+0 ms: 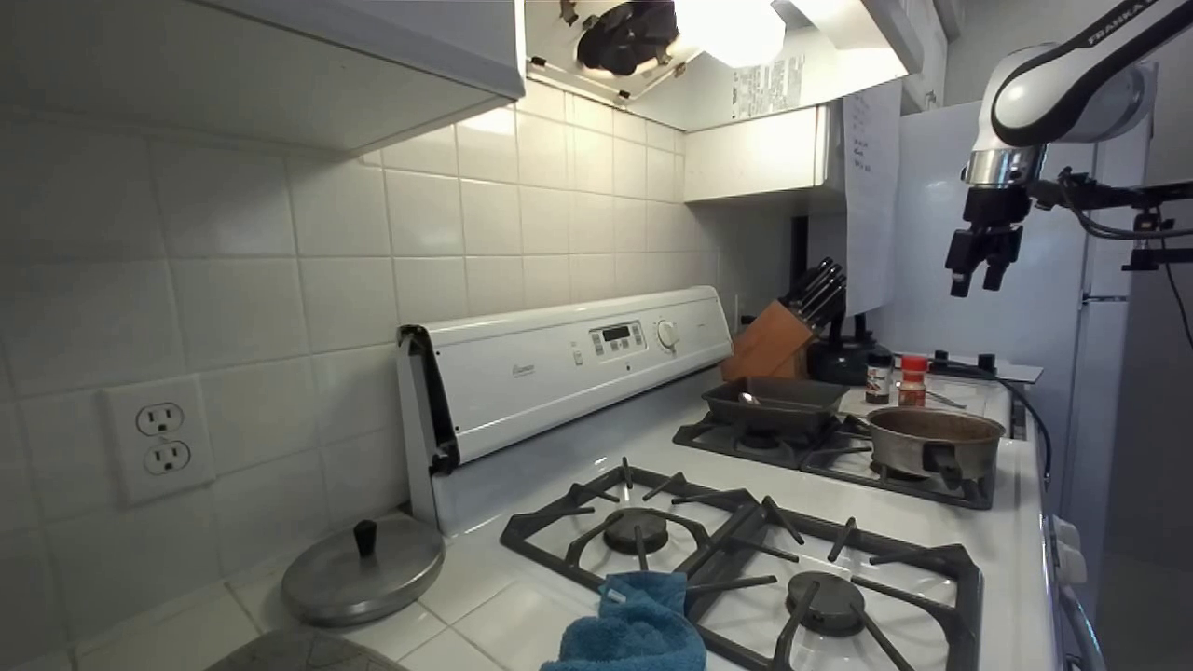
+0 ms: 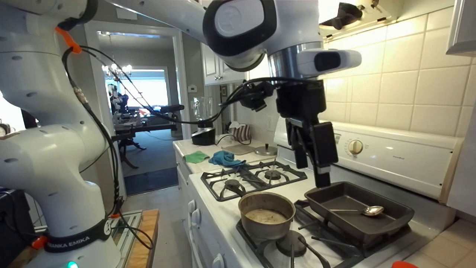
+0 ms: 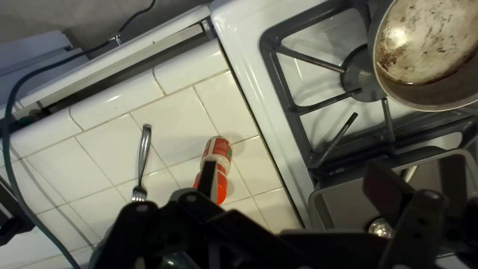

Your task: Close the spice shaker

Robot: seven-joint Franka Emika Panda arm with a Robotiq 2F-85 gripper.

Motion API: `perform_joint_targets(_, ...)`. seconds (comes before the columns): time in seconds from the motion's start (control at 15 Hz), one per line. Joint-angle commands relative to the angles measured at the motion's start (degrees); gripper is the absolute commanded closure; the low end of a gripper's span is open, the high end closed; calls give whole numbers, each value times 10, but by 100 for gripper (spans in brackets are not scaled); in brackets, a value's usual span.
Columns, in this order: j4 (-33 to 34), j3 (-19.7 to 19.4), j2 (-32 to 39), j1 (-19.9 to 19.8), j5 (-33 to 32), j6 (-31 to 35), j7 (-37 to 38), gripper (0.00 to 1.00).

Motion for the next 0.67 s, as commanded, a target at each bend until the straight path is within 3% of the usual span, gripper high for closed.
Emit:
perform_joint_targets(0.0,-36,5,-65,12,-28,-37,64,0)
perform_joint_targets(0.07,-40,8,-78,15,-29,-47,73,0)
perform_joint_targets(0.13,-12,-4,-36,17,-12,-31,42,0)
perform_joint_targets(0.6,-28,1,-62,20,-14,-42,58,0)
